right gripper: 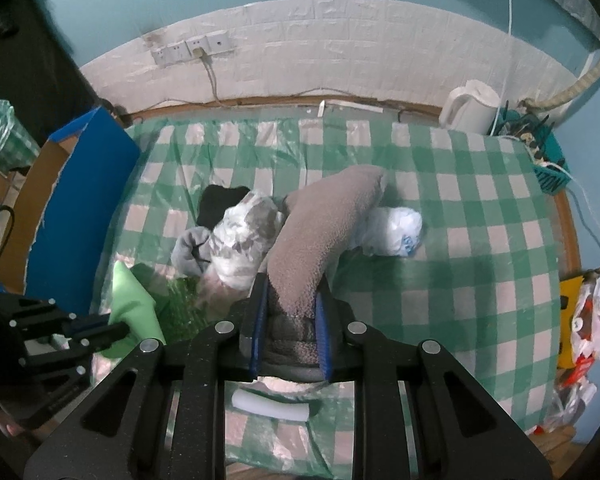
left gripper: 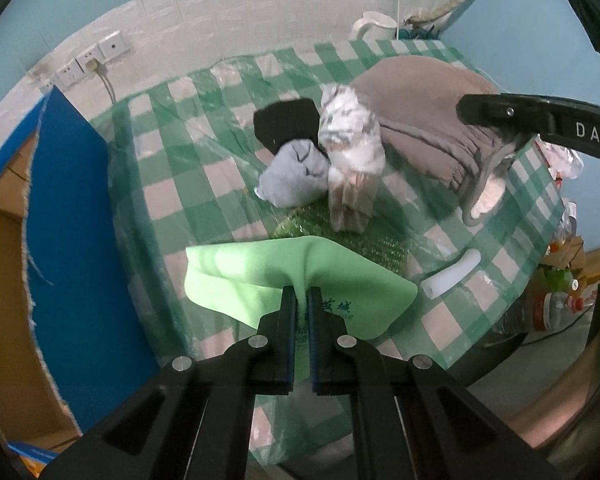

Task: Organize soft objects
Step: 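Lift the green cloth and grey towel and carry both toward the cardboard box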

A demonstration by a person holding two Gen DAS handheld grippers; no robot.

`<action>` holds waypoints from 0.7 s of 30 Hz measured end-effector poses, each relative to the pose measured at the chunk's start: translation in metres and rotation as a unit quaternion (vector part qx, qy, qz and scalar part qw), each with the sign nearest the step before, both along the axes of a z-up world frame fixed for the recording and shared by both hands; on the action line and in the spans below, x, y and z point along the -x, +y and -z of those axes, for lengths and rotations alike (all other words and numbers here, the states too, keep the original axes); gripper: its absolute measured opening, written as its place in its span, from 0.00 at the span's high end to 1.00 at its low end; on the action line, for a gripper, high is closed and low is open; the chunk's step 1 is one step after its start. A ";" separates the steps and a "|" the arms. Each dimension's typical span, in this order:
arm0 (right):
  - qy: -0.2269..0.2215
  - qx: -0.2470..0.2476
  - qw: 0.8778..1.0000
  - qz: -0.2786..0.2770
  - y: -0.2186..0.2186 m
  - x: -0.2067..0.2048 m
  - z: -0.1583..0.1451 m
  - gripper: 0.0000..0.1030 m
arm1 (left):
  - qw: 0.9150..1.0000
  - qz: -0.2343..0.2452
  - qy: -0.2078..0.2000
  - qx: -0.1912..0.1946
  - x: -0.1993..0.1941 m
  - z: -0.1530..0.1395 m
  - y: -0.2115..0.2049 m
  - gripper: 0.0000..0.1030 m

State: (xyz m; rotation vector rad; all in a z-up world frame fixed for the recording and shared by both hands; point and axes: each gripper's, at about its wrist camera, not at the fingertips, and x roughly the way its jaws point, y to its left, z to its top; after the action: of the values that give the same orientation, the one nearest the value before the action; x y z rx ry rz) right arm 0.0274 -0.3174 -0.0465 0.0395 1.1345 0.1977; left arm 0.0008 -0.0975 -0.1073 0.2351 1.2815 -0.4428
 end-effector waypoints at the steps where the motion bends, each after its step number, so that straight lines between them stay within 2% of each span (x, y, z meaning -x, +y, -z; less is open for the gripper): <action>1: -0.003 0.000 1.000 0.000 0.000 0.001 -0.002 0.81 | 1.000 -0.001 -0.004 0.000 0.001 -0.002 0.001 0.95; 12: -0.041 0.009 0.999 -0.005 0.001 0.007 -0.034 0.81 | 0.998 -0.005 -0.055 -0.002 -0.001 -0.037 0.008 0.95; 21: -0.055 0.003 0.998 -0.021 0.008 0.013 -0.049 0.81 | 0.996 -0.013 -0.087 0.002 -0.005 -0.060 0.020 0.95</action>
State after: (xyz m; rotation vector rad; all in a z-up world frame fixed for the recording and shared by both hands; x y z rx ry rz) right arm 0.0148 -0.3094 0.0024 -0.0005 1.0273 0.2318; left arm 0.0061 -0.0771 -0.0472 0.2477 1.1123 -0.3937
